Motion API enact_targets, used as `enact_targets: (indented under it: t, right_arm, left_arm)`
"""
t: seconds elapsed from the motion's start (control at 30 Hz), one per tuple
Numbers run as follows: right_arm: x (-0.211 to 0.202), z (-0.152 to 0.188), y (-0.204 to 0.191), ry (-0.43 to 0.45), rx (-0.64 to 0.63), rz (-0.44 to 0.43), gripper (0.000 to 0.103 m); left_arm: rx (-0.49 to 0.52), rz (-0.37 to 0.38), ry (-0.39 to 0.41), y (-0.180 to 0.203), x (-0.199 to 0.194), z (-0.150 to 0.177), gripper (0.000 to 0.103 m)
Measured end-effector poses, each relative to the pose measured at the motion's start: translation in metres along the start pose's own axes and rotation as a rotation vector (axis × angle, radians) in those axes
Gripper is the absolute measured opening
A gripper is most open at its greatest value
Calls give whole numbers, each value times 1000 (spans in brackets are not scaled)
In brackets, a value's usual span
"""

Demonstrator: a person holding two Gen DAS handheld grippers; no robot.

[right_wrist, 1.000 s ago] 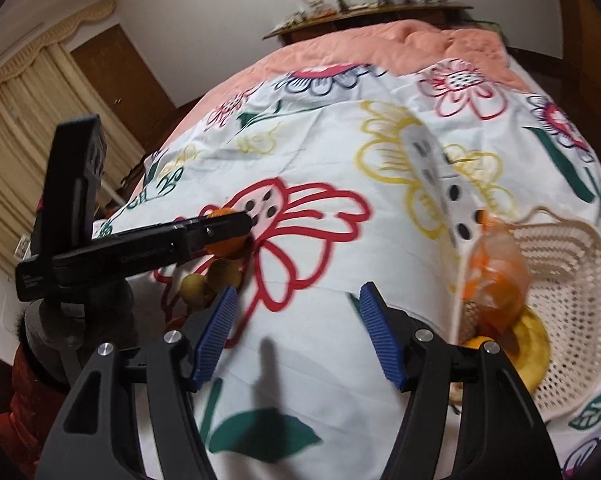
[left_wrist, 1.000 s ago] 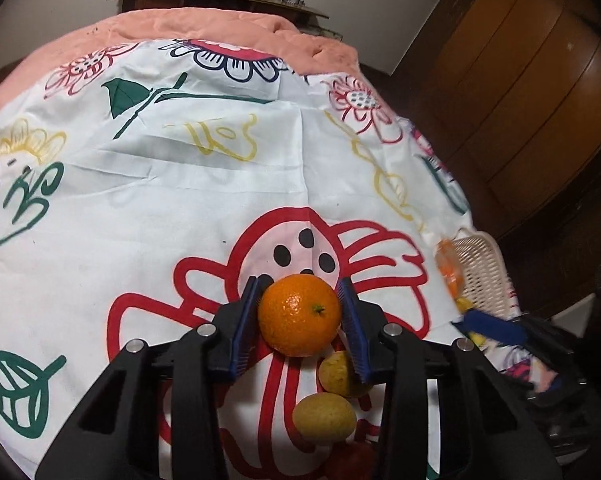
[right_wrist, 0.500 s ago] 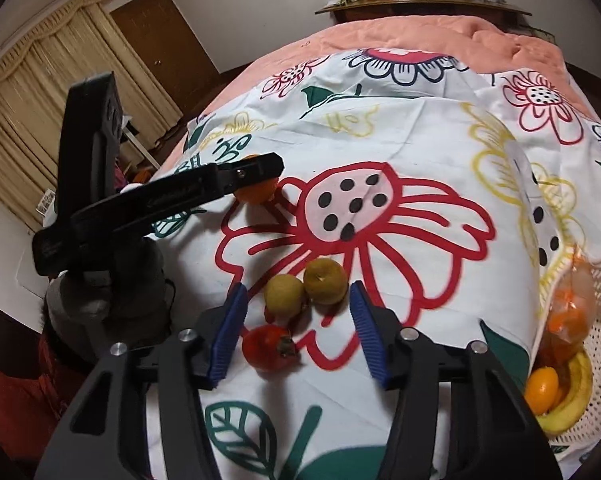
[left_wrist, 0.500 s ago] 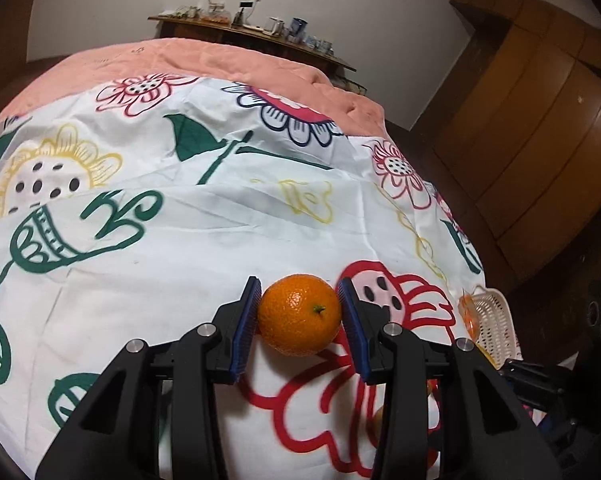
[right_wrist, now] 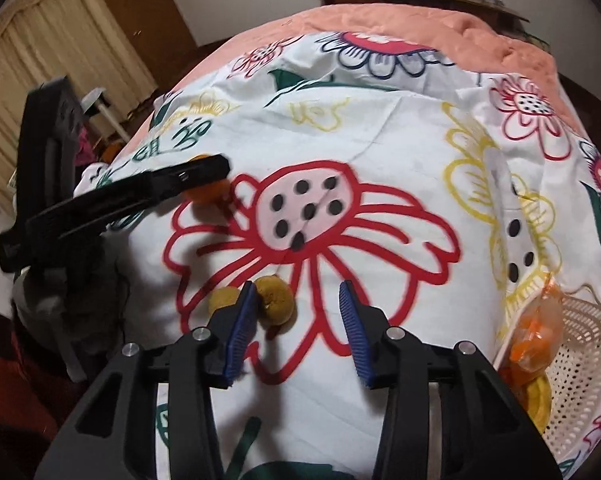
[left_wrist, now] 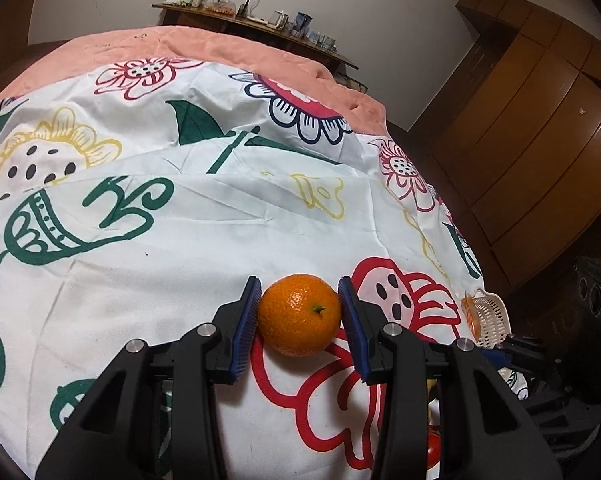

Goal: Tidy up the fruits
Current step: 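Grasp a small yellow-green fruit with the right tool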

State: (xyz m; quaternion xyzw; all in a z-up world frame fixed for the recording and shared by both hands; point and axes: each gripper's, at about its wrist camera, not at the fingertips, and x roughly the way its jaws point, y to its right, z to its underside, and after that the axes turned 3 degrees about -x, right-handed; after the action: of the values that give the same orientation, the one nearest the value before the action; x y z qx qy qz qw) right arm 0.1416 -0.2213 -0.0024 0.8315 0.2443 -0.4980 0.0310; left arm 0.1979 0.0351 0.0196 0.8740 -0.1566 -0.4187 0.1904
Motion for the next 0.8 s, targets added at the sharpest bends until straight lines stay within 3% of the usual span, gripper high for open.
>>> enact_targets:
  t: [0.23,0.3,0.37,0.5,0.8]
  right_arm:
    - [20,-9,-9,-39,-68,-2,41]
    - [22,-10,-13,-46,-79,-14,30]
    - [22,-9,-20,-43,-114,1,26]
    - [18,-7,-22,-25,-123,10,26]
    - [-17,-2,4,114,4,0,26]
  left_arm:
    - [4,1,-4,-1,4,0,41]
    - [6,-3,-5,-1,5,1,41]
    - [5,-3,-4,-1,4,0,41]
    - [15,-19,-2,0,6,0,41]
    - [38,-77,15,8,2,1,41]
